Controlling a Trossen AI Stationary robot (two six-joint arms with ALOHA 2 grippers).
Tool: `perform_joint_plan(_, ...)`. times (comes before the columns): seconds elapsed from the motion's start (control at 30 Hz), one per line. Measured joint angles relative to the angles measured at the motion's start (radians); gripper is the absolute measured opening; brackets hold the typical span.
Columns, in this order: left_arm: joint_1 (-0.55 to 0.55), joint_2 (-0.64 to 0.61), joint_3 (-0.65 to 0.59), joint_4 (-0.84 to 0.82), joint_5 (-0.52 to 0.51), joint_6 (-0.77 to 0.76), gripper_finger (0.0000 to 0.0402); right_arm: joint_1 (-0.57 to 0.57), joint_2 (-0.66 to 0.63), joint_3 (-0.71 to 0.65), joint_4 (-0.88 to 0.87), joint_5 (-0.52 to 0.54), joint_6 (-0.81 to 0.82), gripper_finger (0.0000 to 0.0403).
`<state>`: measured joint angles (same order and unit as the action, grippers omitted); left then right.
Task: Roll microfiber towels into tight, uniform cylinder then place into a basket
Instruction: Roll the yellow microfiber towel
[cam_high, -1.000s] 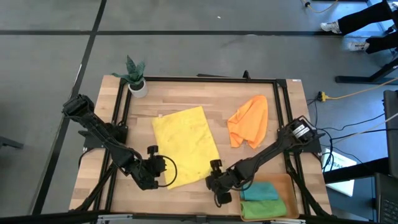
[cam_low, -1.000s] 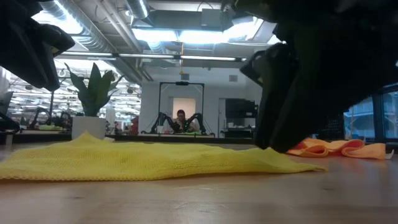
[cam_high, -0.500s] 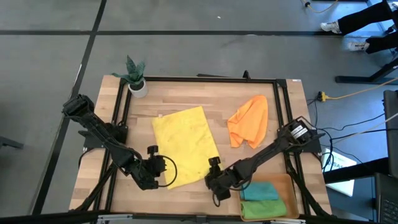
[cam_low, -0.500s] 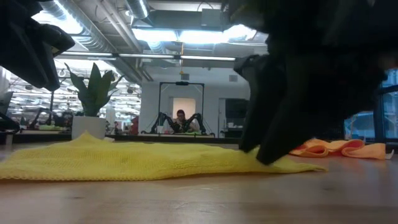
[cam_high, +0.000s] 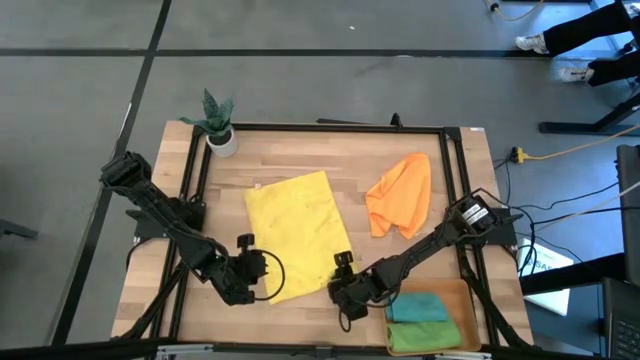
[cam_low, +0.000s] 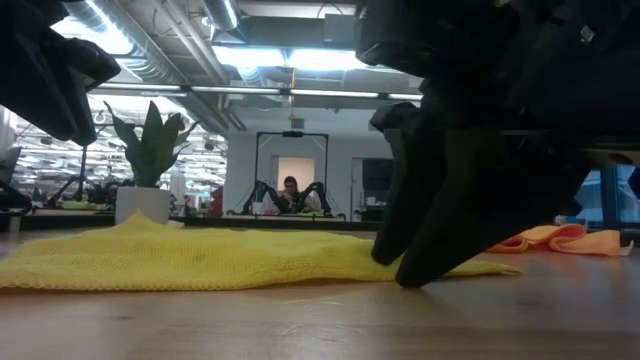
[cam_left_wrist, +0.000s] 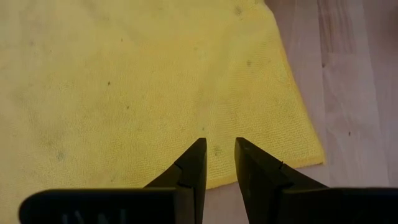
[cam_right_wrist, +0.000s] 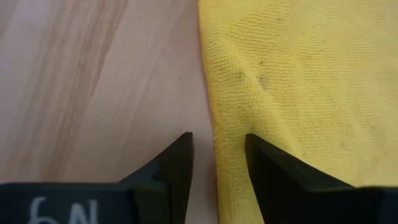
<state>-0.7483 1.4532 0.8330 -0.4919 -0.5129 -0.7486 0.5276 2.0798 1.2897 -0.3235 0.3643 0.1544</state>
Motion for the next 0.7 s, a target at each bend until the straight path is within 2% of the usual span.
perform_joint_plan(0.23,0.000,0.000,0.000,0.000,0.000,0.000,0.0075,-0.002,0.005,-0.002,-0.001,0.082,0.001,0.0120)
perform_joint_plan(0.7,0.000,0.000,0.000,0.000,0.000,0.000,0.0075,-0.004,0.009,-0.004,-0.009,0.094,-0.002,0.0054)
